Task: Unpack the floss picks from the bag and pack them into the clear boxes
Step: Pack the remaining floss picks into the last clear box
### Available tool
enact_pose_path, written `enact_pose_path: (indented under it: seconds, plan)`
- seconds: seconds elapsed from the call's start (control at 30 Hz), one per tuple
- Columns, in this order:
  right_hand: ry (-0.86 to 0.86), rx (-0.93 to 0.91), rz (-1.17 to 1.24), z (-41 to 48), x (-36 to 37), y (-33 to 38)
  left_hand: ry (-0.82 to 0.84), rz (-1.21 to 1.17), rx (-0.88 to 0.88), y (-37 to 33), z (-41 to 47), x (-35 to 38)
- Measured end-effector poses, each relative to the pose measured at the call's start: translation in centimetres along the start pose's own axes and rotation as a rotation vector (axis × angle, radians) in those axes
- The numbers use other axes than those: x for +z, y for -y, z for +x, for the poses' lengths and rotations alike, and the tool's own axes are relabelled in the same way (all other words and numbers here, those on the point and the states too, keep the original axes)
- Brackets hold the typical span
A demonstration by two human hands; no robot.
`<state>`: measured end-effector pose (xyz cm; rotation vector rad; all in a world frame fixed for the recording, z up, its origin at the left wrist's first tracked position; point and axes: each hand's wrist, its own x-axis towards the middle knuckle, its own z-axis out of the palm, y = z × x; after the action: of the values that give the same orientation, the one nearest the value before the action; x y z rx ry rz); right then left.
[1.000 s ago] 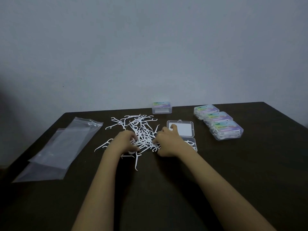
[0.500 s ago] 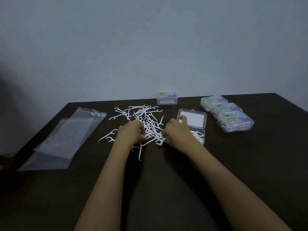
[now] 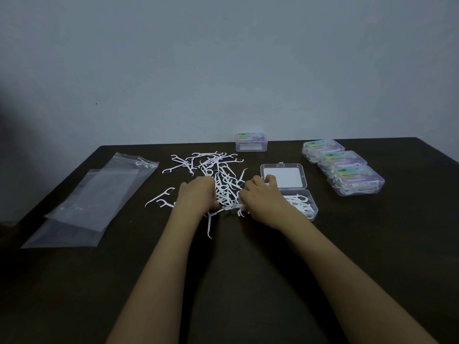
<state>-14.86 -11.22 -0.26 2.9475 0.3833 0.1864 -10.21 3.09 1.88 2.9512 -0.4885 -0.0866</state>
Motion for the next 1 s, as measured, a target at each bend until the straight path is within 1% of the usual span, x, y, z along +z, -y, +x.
enact_pose_path:
  seconds: [0.13, 0.2, 0.27, 0.4, 0.53, 0.57, 0.67, 0.8, 0.9, 1.0]
  plan:
    - [-0.018, -0.028, 0.049, -0.2, -0.1, 0.3, 0.071, 0.013, 0.084, 0.6, -0.2, -0.1]
    - [-0.033, -0.029, 0.092, -0.2, -0.3, 0.2, 0.103, -0.073, 0.149, 1.0, 0.0, -0.2]
    - [-0.042, -0.012, 0.195, -0.3, -0.9, 0.0, 0.086, -0.162, 0.202, 1.4, 0.1, -0.5]
    - [-0.085, 0.071, 0.591, -0.6, -1.9, -0.8, 0.004, -0.321, 0.261, 1.8, 0.1, -0.8]
    - [-0.213, 0.146, 1.042, -1.7, -3.2, -3.0, 0.01, -0.482, 0.279, 1.2, -0.1, -1.1]
    - [-0.219, 0.166, 1.092, -2.3, -3.6, -3.8, 0.01, -0.52, 0.283, 1.0, -0.1, -1.1]
    - [-0.203, 0.246, 1.061, -4.1, -3.9, -6.0, -0.014, -0.585, 0.303, 0.3, -0.5, -1.3]
    - [-0.153, 0.362, 1.086, -5.4, -3.3, -7.3, -0.091, -0.697, 0.333, -0.9, -0.9, -1.5]
    - [-0.09, 0.384, 0.978, -5.6, -2.9, -7.3, -0.116, -0.898, 0.327, -2.1, -1.0, -1.2]
    - [-0.102, 0.381, 1.005, -5.5, -2.9, -7.3, -0.211, -1.027, 0.3, -3.8, -1.2, -0.7]
